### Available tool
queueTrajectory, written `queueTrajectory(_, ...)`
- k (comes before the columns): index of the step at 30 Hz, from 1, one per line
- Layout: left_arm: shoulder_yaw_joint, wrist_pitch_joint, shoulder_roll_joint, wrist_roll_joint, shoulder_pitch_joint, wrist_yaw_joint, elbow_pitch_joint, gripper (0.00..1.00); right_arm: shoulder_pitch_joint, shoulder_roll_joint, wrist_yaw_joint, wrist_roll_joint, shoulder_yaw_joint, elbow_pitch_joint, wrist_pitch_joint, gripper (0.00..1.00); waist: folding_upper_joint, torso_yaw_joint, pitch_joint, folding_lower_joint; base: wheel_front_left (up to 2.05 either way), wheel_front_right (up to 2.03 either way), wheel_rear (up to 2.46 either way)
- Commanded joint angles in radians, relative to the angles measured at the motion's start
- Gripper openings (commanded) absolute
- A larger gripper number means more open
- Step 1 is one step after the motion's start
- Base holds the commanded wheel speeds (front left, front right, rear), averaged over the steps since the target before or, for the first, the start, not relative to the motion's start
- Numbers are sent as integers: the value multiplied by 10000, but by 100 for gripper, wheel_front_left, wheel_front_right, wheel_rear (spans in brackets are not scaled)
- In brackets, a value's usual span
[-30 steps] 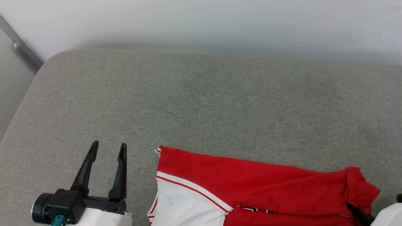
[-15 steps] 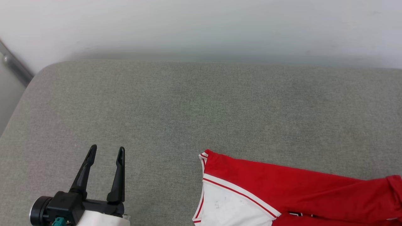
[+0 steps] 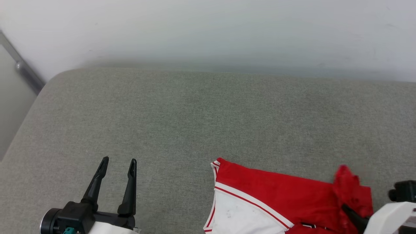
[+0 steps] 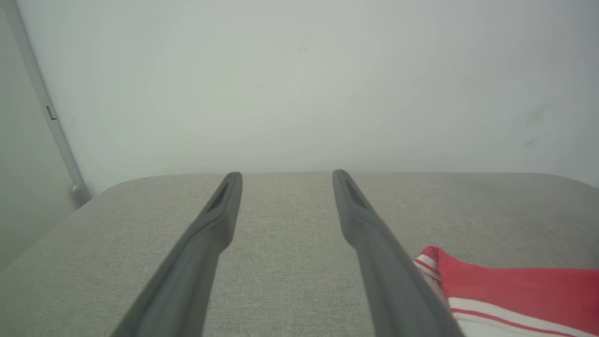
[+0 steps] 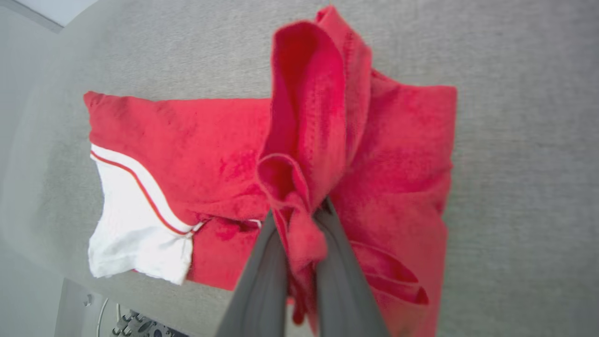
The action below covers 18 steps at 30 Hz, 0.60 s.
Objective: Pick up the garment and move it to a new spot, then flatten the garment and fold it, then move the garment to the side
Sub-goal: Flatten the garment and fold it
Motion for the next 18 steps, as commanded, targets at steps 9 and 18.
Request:
queueTrajectory(9, -133, -42, -93, -83, -182, -10, 145, 100, -177, 903, -3, -227, 1938, -1021, 497, 0, -1, 500, 96, 0, 0, 0, 0)
queueTrajectory(18, -131, -42, -107, -123, -259, -12, 173, 100, -803, 1265, -2, 53, 3326, -674, 231, 0, -1, 897, 142, 0, 0, 0, 0)
